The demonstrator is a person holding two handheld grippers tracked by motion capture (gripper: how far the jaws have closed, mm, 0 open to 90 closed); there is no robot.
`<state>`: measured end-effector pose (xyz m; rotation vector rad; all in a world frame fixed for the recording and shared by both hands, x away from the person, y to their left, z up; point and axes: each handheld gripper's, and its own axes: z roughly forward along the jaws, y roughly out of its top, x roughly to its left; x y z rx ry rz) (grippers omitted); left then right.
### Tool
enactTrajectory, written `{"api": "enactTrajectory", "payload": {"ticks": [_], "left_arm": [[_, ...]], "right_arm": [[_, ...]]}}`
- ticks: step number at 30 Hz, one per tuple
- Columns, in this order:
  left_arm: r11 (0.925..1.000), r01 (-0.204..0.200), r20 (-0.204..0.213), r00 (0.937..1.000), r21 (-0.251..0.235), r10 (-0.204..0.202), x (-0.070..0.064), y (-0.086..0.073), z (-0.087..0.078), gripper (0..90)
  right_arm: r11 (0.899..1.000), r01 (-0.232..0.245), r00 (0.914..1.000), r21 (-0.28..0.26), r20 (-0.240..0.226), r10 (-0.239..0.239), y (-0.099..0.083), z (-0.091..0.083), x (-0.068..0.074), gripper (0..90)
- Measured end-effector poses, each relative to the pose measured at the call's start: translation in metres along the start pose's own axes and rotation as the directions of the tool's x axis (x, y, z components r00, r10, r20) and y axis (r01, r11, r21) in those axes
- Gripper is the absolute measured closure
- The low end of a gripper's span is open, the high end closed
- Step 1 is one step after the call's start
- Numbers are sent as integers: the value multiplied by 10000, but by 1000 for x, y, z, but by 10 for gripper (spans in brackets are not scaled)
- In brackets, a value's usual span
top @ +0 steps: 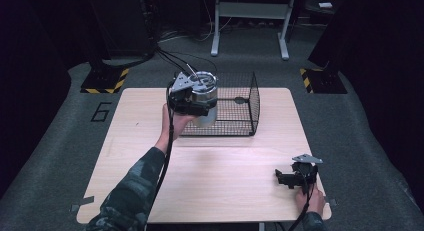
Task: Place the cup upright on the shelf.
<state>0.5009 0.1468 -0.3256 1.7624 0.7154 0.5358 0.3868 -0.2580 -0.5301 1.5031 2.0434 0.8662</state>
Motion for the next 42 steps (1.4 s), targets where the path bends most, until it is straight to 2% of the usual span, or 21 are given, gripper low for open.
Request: {"api": "enactTrajectory", "payload": {"ticks": [18, 22, 25, 42], "left_arm": [[9997, -36, -525, 9986, 250, 49, 8, 12, 32, 36], [9992, -169, -720, 9972, 376, 195, 10, 10, 40, 37], [9992, -3, -793, 9968, 409, 35, 10, 9, 45, 36], [9985, 240, -1343, 9908, 488, -172, 20, 7, 67, 37]], "right_arm": [[10000, -2, 10000, -2, -2, 2, 0, 0, 0, 0], [10000, -61, 10000, -1, 9, 61, 0, 0, 0, 0], [9999, -117, 9999, -22, 14, 117, 0, 0, 1, 0], [9999, -114, 9999, -18, 0, 114, 0, 0, 1, 0]]}}
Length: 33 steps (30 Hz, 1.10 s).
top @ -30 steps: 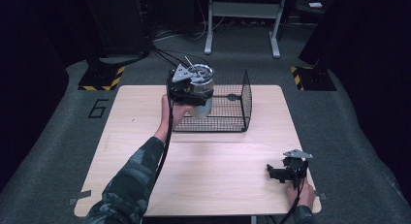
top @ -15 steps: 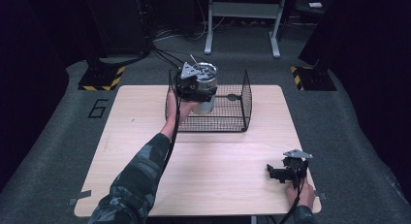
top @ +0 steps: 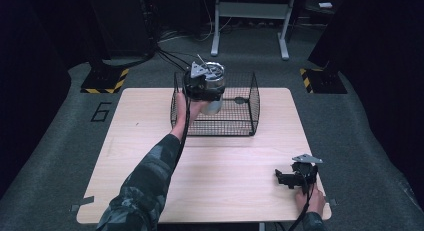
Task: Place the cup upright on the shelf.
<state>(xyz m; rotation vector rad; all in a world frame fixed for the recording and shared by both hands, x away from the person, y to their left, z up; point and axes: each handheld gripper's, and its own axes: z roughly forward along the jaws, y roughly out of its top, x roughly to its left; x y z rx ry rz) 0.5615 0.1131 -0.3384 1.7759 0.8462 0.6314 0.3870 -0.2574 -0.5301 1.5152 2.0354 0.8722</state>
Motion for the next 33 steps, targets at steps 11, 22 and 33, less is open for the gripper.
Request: {"api": "enactTrajectory", "payload": {"ticks": [11, 22, 33], "left_arm": [[9994, 193, -470, 9987, 271, -180, 11, -9, 15, 37], [9973, 478, -625, 9971, 560, -443, 16, -20, 30, 37], [9933, 657, -719, 9957, 949, -589, 16, -30, 43, 36]], "right_arm": [[10000, 17, 10000, -13, 3, -17, 0, 0, 0, 0], [10000, 14, 10000, -28, 24, -14, 0, 0, 0, 0], [10000, 25, 10000, -11, 1, -25, 0, 0, 0, 0]]}}
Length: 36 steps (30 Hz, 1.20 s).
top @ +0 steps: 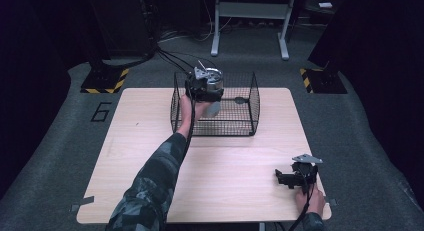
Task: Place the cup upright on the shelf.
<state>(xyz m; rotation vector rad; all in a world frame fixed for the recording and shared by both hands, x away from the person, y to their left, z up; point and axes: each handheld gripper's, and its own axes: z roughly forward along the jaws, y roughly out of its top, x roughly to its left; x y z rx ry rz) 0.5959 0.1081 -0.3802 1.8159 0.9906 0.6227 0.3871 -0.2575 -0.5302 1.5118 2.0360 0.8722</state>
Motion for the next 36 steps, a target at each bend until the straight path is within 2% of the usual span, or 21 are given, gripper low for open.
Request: {"api": "enactTrajectory", "payload": {"ticks": [9, 26, 32, 36], "left_arm": [[9989, -41, -2, 10000, 477, 41, -2, -6, 10, 36], [9929, 257, 205, 9994, 1159, -283, -3, -16, 22, 35], [9859, 299, 197, 9992, 1643, -336, -1, -19, 26, 34], [9822, 508, 115, 9985, 1809, -537, -1, -21, 29, 34]], "right_arm": [[10000, 18, 10000, -20, 16, -18, 0, 0, 0, 0], [10000, -83, 10000, -11, 33, 83, 0, 0, 1, 0], [10000, 54, 10000, 31, -6, -54, 0, 0, 0, 0], [10000, 50, 10000, 28, -5, -50, 0, 0, 0, 0]]}}
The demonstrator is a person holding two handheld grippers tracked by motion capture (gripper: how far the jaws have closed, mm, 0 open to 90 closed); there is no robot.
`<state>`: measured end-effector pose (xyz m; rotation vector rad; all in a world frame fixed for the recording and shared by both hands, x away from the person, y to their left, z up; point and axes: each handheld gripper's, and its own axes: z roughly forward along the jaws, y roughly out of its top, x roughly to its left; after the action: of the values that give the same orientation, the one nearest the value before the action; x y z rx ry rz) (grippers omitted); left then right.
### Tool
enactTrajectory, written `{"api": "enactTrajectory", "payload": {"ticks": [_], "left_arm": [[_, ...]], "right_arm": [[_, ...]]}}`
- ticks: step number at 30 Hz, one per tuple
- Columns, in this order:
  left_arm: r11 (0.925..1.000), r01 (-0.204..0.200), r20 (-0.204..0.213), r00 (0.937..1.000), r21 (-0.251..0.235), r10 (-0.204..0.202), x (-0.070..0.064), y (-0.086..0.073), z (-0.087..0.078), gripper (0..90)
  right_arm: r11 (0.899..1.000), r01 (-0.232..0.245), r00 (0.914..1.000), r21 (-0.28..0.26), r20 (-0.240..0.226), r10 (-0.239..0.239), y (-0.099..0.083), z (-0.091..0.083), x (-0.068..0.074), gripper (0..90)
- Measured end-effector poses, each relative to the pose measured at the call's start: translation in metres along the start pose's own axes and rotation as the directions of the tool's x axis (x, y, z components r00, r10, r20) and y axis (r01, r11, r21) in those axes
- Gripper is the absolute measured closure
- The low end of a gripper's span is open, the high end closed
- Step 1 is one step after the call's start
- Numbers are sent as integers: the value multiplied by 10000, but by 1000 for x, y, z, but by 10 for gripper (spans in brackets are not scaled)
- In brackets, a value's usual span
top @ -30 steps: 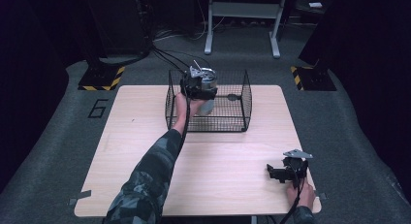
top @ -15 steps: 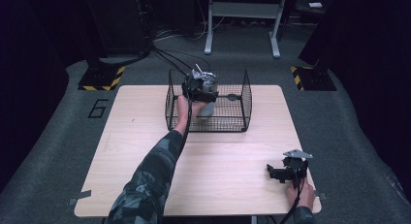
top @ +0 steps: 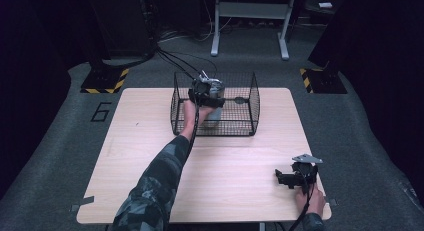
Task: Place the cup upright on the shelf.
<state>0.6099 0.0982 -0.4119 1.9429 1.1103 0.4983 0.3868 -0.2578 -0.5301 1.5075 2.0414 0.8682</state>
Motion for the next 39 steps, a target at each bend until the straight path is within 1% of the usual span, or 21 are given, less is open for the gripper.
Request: {"api": "enactTrajectory", "payload": {"ticks": [2, 4, 6, 7, 9, 12, 13, 14, 15, 19, 21, 22, 23, 25, 27, 28, 31, 33, 34, 37, 39], "left_arm": [[10000, -15, -72, 10000, 24, 16, 0, 0, 1, 34], [9997, -126, -59, 9999, 231, 127, 2, 0, 1, 34], [9993, -126, -132, 9998, 338, 131, 3, 0, 1, 34], [9991, -174, -164, 9997, 399, 180, 4, 0, 1, 33], [9989, -97, -363, 9993, 466, 114, 4, 0, 0, 32], [9981, -133, -375, 9992, 598, 156, 6, 0, 1, 32], [9979, -98, -375, 9992, 644, 123, 6, -1, 2, 33], [9980, -29, -411, 9991, 632, 55, 6, -2, 2, 32], [9978, -31, -417, 9991, 664, 59, 6, -2, 3, 32], [9968, 104, -394, 9992, 789, -73, 6, -4, 5, 31], [9974, 168, -485, 9987, 700, -134, 5, -4, 5, 30], [9969, 74, -487, 9988, 782, -36, 5, -4, 5, 30], [9977, 87, -483, 9988, 671, -55, 3, -5, 5, 29], [9973, 59, -516, 9987, 736, -21, 3, -5, 4, 28], [9977, 128, -526, 9986, 671, -93, 1, -7, 2, 26], [9979, 34, -537, 9986, 647, 0, 1, -8, 0, 26], [9975, -77, -502, 9987, 707, 113, 1, -10, -4, 25], [9981, -110, -459, 9989, 599, 137, 2, -10, -6, 24], [9987, -16, -479, 9988, 512, 40, 1, -11, -7, 21], [9987, -373, -522, 9979, 361, 392, -3, -14, -12, 19], [9996, -252, -445, 9987, 145, 258, -3, -17, -14, 15]], "right_arm": [[10000, 35, 10000, -16, -6, -35, 0, 0, 0, 0], [10000, 43, 10000, -15, -19, -43, 0, 0, 0, 0], [9999, -123, 9999, -46, 31, 123, 0, 0, 1, 0], [10000, -44, 10000, -43, 19, 44, 0, 0, 0, 0], [10000, -83, 10000, -26, 2, 83, 0, 0, 0, 0], [9999, -137, 9999, -44, -25, 136, 0, 0, 1, 0], [10000, -70, 10000, -22, 0, 70, 0, 0, 0, 0], [9999, -141, 9999, -46, -26, 141, 0, 0, 1, 0], [10000, -29, 10000, -10, 10, 29, 0, 0, 0, 0], [10000, -35, 10000, -31, -1, 35, 0, 0, 0, 0], [9999, -104, 9999, -56, -25, 104, 0, 0, 1, 0], [9999, -94, 10000, -53, -22, 93, 0, 0, 1, 0], [9999, -96, 10000, -54, -19, 96, 0, 0, 1, 0], [9999, -94, 10000, -51, -23, 94, 0, 0, 1, 0], [9999, -94, 10000, -56, -24, 93, 0, 0, 1, 0], [10000, 51, 10000, -7, 1, -51, 0, 0, 0, 0], [10000, 19, 10000, 5, 1, -19, 0, 0, 0, 0], [10000, 59, 10000, -2, 12, -59, 0, 0, 0, 0], [10000, 59, 10000, -6, 11, -59, 0, 0, 0, 0], [10000, 61, 10000, -5, 9, -61, 0, 0, 0, 0], [10000, 60, 10000, -5, 8, -60, 0, 0, 0, 0]]}}
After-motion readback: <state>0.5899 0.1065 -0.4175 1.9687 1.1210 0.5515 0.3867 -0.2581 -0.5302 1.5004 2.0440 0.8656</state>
